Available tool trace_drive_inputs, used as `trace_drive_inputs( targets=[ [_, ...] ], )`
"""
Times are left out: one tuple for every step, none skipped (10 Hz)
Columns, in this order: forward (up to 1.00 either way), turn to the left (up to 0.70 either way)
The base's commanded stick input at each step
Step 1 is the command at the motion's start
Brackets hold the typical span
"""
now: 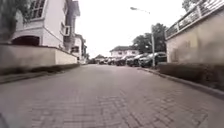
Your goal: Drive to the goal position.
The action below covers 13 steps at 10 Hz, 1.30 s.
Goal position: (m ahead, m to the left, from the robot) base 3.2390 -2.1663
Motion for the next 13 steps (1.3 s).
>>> trace_drive_inputs(
  targets=[
    [0.70,0.00],
    [0.70,0.00],
    [0.70,0.00],
    [0.70,0.00],
    [0.70,0.00],
    [0.70,0.00],
    [0.70,0.00],
    [0.70,0.00],
    [0.70,0.00],
    [0.70,0.00],
    [0.70,0.00],
    [0.70,0.00],
    [0.70,0.00]
  ],
)
